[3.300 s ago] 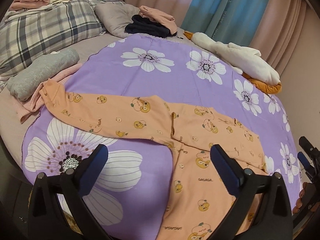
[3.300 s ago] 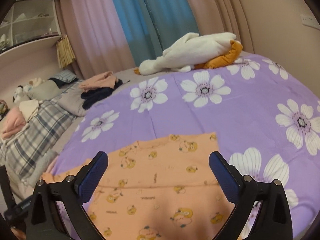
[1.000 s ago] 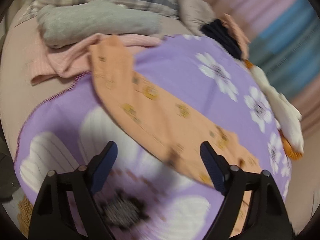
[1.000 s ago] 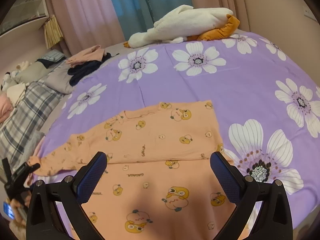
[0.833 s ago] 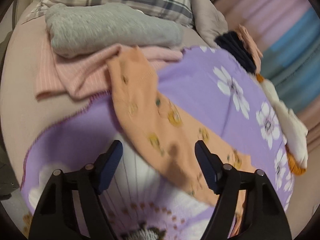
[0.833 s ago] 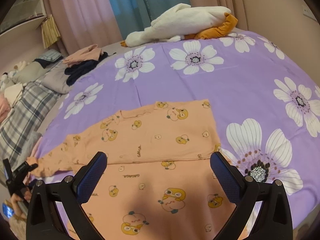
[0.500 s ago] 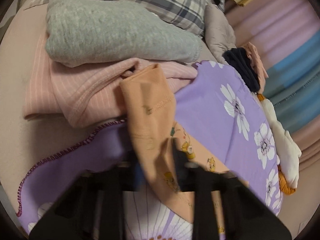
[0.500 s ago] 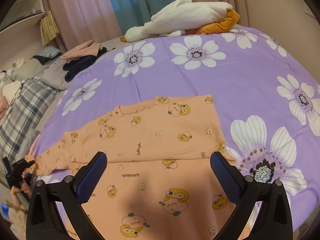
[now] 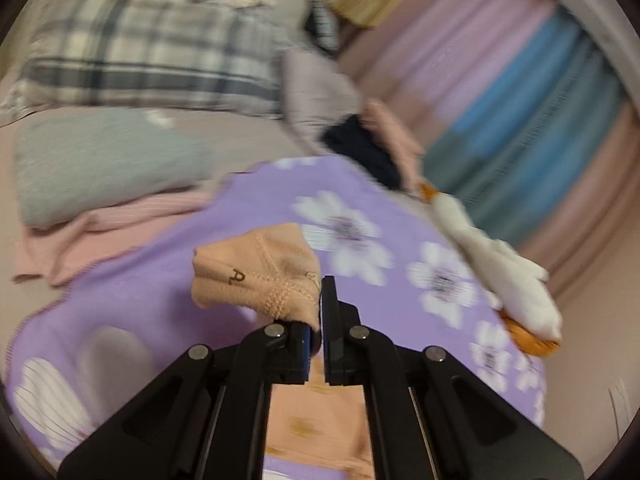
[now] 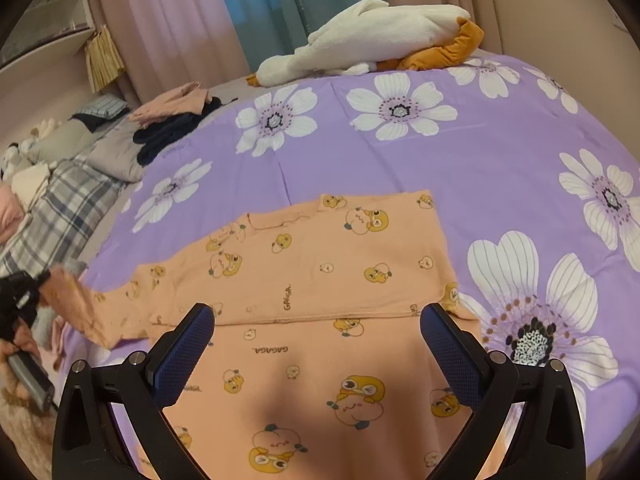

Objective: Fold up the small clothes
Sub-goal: 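Close the left tool on the sleeve cuff and lift it, then lay the held sleeve across the sleeper body with the left tool, release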

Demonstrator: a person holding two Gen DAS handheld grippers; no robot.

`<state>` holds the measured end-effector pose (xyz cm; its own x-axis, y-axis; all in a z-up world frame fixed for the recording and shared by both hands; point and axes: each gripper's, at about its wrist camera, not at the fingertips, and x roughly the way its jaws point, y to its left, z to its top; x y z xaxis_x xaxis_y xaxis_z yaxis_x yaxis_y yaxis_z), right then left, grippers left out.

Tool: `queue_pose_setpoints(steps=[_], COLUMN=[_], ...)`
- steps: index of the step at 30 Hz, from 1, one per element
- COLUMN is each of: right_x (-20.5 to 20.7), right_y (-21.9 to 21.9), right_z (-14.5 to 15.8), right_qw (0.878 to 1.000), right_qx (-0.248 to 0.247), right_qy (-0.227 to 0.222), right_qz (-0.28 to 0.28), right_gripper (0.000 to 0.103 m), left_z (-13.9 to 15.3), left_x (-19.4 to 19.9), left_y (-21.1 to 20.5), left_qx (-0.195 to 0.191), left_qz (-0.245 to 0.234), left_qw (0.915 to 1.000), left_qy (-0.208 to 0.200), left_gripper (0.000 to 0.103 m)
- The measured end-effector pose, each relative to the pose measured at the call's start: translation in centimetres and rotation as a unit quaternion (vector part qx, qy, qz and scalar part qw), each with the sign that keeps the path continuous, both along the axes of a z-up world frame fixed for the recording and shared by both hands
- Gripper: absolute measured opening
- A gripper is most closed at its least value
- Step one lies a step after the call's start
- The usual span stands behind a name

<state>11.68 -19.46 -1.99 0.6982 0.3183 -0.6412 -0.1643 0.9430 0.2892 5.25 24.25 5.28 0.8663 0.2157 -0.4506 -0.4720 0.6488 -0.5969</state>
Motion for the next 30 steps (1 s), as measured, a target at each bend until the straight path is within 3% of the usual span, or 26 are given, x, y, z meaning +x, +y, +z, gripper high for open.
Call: queue_pose_setpoints(steps=[5, 9, 16, 20, 30], right_x=[-0.4, -0.4, 0.0, 0.1, 0.6], right_y=[-1.0, -1.8, -3.2, -3.9, -4.7], right_z=[0.3, 0.3, 0.0, -0.2, -1.1], right_qw=[1.0, 1.0, 0.999, 0.999, 0.998], right_qx=[0.011, 0.02, 0.033, 0.039, 0.05], right_qy=[-0.008, -0.01, -0.005, -0.002, 0.012], right_qz=[-0.008, -0.014, -0.028, -0.034, -0.039], right_gripper=[0.102, 0.102, 0.102, 0.102, 0.102], left_z=[2.4, 2.4, -0.4, -2.9, -6.6], left_x=[2.4, 4.3, 7.2, 8.4, 9.8], left_y=[-5.6, -9.4, -14.0, -15.7, -18.4], left_qx=[0.022, 0.019, 0.017, -0.024, -0.028], left_qz=[-0.081, -0.137, -0.197, -0.236, -0.263], left_qw=[0.9962, 0.9903, 0.98, 0.97, 0.9588], left_qy=[-0.026, -0.017, 0.025, 0.053, 0.105], left_gripper=[0.002, 0.002, 0.002, 0.002, 0.002])
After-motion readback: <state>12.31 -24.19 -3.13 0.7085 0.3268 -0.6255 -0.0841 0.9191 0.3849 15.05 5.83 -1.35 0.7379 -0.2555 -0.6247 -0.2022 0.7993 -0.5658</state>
